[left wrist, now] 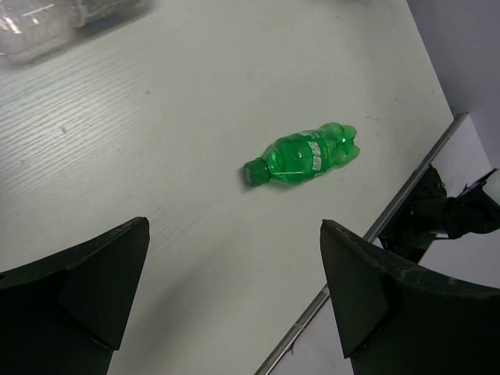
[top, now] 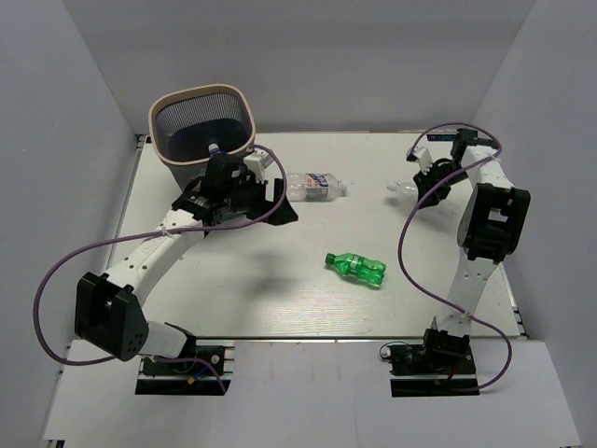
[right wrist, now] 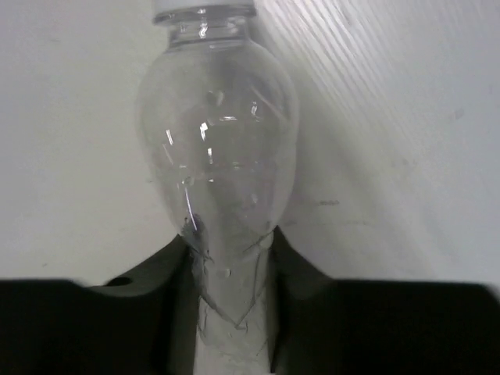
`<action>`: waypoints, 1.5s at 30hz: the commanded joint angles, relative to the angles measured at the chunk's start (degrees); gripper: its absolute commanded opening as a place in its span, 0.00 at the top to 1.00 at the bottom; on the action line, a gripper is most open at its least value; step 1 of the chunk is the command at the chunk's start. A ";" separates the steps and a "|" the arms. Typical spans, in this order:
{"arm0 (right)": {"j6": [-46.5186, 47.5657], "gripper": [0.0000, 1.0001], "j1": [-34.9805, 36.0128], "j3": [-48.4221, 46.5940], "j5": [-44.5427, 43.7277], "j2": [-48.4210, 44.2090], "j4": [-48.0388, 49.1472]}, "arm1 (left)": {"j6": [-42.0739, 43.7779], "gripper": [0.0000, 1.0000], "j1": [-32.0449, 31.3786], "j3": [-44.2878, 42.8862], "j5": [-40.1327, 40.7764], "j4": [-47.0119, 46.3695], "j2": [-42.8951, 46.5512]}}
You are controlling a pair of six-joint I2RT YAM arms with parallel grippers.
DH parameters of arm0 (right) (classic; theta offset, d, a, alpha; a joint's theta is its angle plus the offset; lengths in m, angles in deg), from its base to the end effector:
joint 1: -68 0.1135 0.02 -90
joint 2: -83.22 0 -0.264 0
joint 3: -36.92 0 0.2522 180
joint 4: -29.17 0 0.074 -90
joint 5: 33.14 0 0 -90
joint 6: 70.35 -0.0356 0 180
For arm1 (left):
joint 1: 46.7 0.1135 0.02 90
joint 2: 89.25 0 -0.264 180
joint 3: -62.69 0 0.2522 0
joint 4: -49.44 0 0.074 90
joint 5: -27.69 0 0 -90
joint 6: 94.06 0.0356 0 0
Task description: Put the plastic bottles in the bin
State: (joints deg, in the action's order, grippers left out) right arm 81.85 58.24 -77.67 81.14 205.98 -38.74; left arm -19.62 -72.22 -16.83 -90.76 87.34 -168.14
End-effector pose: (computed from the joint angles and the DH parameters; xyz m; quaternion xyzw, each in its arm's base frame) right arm 0.4342 -0.0598 0.1963 -0.4516 0.8593 0.0993 0.2185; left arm 0.2680 -0.1468 0.3116 0.1841 0.8558 -0.3572 0.3259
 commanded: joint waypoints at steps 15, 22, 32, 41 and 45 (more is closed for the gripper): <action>-54.49 0.88 31.11 -6.83 24.96 -21.60 64.30 | -3.60 0.00 -4.97 18.90 -2.93 -2.08 9.62; -72.29 0.88 38.14 -24.31 18.01 -10.36 80.94 | -5.45 0.00 -5.51 24.44 -1.88 -2.26 16.48; -84.87 0.81 47.01 -30.21 10.44 0.73 98.09 | -10.90 0.00 -5.51 27.96 -3.19 -4.10 20.87; -83.99 0.74 49.75 -32.32 6.24 5.56 97.49 | -20.82 0.00 -4.36 35.15 -6.77 -14.18 28.61; -82.94 0.32 50.01 -32.67 5.52 8.28 95.82 | -23.38 0.00 -5.32 36.66 -11.36 -19.30 26.08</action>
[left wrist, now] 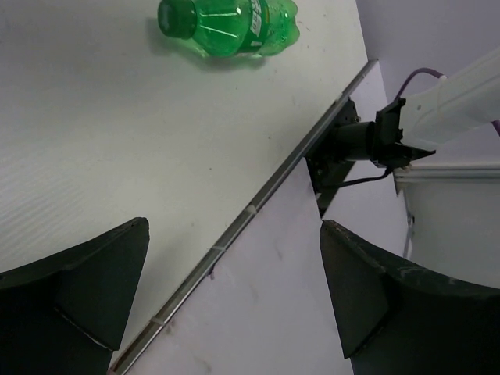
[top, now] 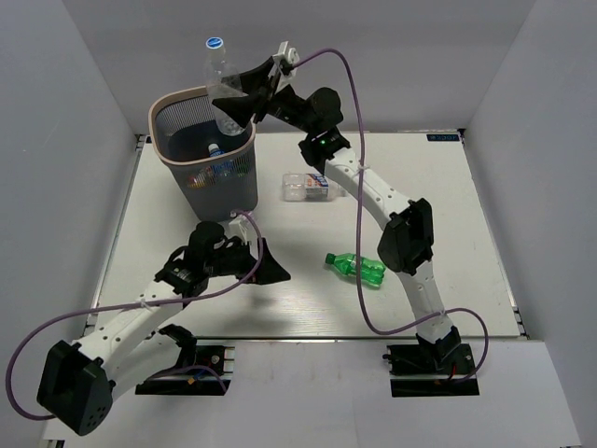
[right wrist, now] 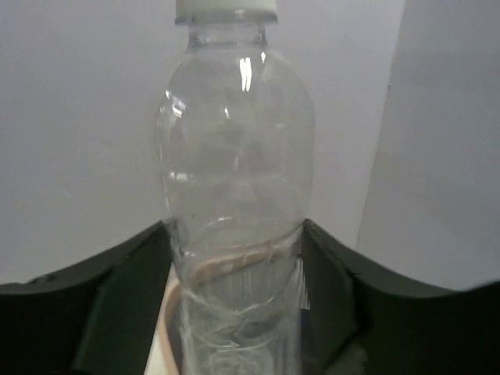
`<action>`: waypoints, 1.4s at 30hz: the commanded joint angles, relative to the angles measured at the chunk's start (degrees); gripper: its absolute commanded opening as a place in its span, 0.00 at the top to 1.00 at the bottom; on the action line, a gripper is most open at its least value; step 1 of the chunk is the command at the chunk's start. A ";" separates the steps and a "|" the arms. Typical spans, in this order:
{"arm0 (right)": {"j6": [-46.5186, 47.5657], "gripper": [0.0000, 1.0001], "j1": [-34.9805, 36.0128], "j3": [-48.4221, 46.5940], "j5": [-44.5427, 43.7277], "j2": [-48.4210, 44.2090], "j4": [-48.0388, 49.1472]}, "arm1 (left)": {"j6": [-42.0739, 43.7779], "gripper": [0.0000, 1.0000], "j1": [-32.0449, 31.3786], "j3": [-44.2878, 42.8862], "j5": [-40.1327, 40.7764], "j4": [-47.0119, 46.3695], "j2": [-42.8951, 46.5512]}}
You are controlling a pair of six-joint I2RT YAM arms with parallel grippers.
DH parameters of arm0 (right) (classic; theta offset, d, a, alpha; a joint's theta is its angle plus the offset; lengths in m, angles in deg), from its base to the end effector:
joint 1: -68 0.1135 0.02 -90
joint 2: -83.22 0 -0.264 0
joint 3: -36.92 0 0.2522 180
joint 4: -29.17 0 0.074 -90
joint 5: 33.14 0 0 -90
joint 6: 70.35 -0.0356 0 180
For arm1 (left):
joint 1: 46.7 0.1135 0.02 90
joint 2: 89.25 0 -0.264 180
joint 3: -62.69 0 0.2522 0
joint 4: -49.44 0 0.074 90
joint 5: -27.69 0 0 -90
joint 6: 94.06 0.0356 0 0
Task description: Put the plastic bottles in the bin
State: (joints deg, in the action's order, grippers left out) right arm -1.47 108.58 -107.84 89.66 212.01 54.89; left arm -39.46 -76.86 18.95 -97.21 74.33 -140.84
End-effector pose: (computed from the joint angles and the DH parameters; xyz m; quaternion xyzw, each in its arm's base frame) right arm 0.3714 0.3435 0.4578 -0.3203 0.3434 0.5480 0.6922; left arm 0.1563 -0.1144 0.2301 0.1053 0.8430 -0.4688 0.2418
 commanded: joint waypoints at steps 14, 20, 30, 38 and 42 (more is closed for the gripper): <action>3.98 0.17 -3.13 0.82 -3.88 -4.58 1.21 | 15.52 0.00 -3.77 -24.15 -2.90 5.74 -16.59; -0.04 1.00 -16.91 9.96 2.05 -17.05 -12.48 | 30.72 0.12 -8.51 -36.98 0.35 14.08 -26.61; 41.79 0.17 -48.47 26.77 33.42 -26.22 -94.58 | 55.42 0.19 -21.60 -44.82 11.50 14.09 -42.52; 64.89 0.15 -54.54 48.02 26.79 -39.05 -102.33 | 63.87 0.13 -29.44 -44.38 25.30 5.04 -49.65; 65.95 0.15 -56.13 51.19 28.90 -41.51 -103.20 | 65.63 0.11 -31.54 -44.99 29.52 3.29 -53.52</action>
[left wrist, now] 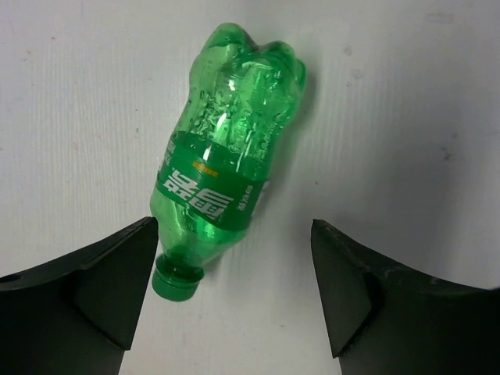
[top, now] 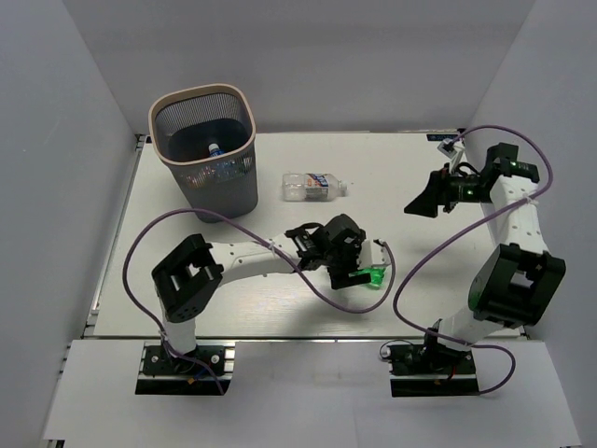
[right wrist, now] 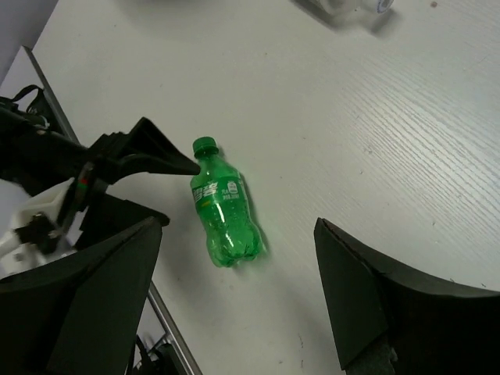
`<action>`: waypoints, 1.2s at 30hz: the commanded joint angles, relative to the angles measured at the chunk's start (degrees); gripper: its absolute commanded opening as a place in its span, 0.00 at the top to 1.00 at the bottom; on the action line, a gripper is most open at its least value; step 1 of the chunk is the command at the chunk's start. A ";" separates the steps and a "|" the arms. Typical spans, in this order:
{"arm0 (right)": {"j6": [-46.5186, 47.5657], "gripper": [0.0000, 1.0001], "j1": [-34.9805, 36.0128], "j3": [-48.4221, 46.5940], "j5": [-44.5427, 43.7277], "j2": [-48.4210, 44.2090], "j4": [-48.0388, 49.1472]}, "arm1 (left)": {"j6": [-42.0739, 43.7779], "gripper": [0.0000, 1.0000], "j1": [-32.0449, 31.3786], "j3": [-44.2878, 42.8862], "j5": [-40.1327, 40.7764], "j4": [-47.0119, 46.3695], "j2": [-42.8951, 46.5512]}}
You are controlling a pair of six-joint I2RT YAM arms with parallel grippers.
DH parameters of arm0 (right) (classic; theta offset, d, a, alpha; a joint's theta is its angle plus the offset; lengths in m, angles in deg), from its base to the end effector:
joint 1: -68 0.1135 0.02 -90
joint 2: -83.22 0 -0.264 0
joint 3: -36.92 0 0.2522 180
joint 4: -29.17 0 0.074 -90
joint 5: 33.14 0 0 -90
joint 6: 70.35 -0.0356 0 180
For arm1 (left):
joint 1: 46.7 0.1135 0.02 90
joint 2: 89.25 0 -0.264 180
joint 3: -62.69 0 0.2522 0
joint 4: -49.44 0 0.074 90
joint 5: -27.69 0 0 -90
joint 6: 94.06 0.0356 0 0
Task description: Put the plastic bottles in the bin
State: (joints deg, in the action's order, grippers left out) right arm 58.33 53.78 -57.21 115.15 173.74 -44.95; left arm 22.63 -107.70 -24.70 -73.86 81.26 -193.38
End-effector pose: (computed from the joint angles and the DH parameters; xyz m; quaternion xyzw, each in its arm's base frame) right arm 0.3031 -0.0456 0.3060 -0.2629 0.8238 0.3639 0.3462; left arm 0.1867 -0.3516 0.2153 0.6703 0.6465 -0.1938 0.3086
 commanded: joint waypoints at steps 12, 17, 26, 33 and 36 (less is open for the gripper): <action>8.07 0.15 -3.80 0.40 7.28 -3.42 -5.30 | 1.61 0.33 -2.29 -6.44 11.64 -4.10 -11.35; 9.93 0.26 -3.89 0.31 7.11 -3.42 -4.87 | -8.40 0.70 -0.71 -7.33 13.21 -1.28 -6.10; -12.21 0.10 -4.06 10.41 -8.68 -10.45 32.11 | -26.06 0.73 11.93 -16.36 25.95 1.88 9.12; -18.63 0.52 -3.63 7.99 -0.92 -8.09 37.17 | -33.89 0.76 23.89 -35.50 30.70 4.87 9.05; -20.39 0.86 -3.27 3.84 2.88 -3.08 32.68 | -36.26 0.76 28.02 -41.05 35.53 7.58 7.47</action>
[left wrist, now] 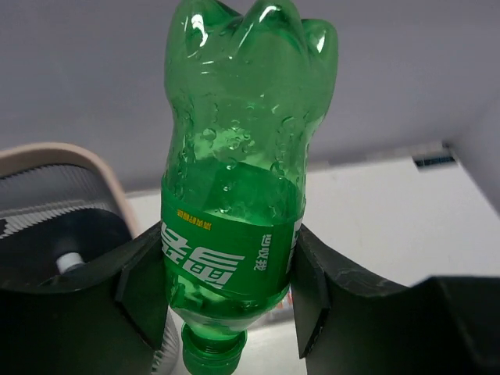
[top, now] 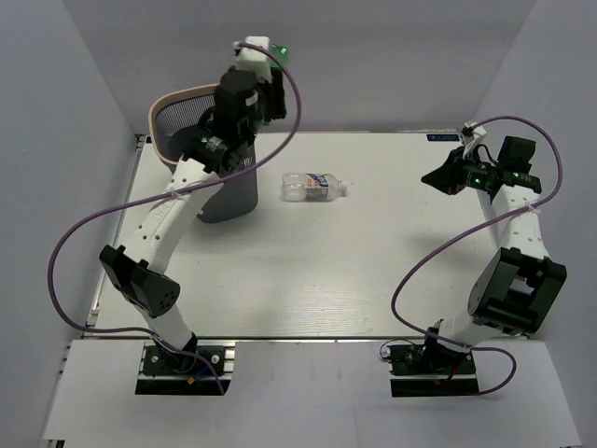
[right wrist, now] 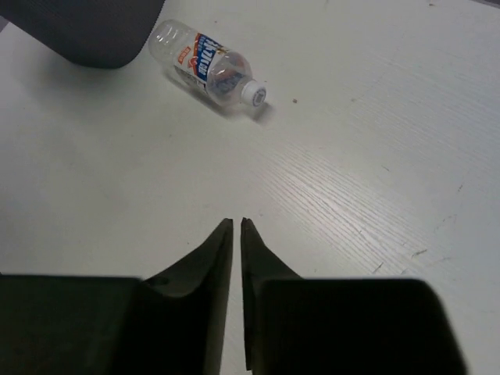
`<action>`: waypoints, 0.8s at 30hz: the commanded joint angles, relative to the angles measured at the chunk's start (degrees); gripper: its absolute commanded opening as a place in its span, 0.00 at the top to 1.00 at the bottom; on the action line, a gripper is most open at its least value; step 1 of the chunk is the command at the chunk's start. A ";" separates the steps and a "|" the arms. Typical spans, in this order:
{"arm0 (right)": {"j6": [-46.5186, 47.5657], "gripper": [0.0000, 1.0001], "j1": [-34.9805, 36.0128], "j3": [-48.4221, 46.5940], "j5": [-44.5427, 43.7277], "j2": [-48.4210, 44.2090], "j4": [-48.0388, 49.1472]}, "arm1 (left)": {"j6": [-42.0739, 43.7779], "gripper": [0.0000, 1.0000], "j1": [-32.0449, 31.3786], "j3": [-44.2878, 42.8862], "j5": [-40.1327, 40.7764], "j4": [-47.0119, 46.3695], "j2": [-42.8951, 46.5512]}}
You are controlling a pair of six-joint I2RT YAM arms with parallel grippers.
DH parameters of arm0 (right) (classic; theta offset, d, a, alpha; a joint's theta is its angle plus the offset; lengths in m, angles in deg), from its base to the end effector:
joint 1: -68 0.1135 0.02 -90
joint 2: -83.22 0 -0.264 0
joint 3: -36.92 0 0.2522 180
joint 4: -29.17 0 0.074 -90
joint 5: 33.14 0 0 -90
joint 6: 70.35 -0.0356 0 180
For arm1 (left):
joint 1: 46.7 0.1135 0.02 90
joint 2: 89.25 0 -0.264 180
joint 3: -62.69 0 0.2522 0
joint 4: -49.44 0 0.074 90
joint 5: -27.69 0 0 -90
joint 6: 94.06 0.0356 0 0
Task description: Put the plastic bottles in the bin
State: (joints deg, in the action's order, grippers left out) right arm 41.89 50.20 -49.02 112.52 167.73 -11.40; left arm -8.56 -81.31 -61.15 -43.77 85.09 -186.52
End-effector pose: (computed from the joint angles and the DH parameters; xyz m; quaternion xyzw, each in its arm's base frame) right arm 0.3135 -0.0698 0.3232 -0.2313 0.7903 0.2661 0.5011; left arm 0.3236 -0.2096 0.4712 0.0941 0.7523 -0.0989 0.6445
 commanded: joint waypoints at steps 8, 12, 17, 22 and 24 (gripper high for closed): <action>6.56 0.22 6.44 -4.45 2.62 0.04 -3.42 | -11.06 0.34 11.93 -2.60 8.34 11.06 0.59; 16.75 0.10 11.38 -8.49 -0.64 2.50 -4.57 | -11.77 0.01 14.57 -0.92 8.26 10.63 1.82; 28.55 0.10 17.62 -11.57 -1.25 7.50 1.05 | -6.24 0.01 14.57 -9.52 2.57 11.42 1.83; 40.31 0.10 25.69 -30.19 -5.29 24.63 -9.30 | -0.09 0.01 13.34 3.41 -33.86 4.59 10.94; 42.35 0.10 27.37 -35.90 -7.22 30.70 -10.63 | -2.44 0.01 12.82 15.08 -46.46 1.59 15.34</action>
State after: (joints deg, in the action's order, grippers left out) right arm 75.66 74.39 -79.44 108.76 192.89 -16.40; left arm -12.03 -67.28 -56.54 -66.04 89.92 -177.91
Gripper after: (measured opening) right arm 0.899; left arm 0.992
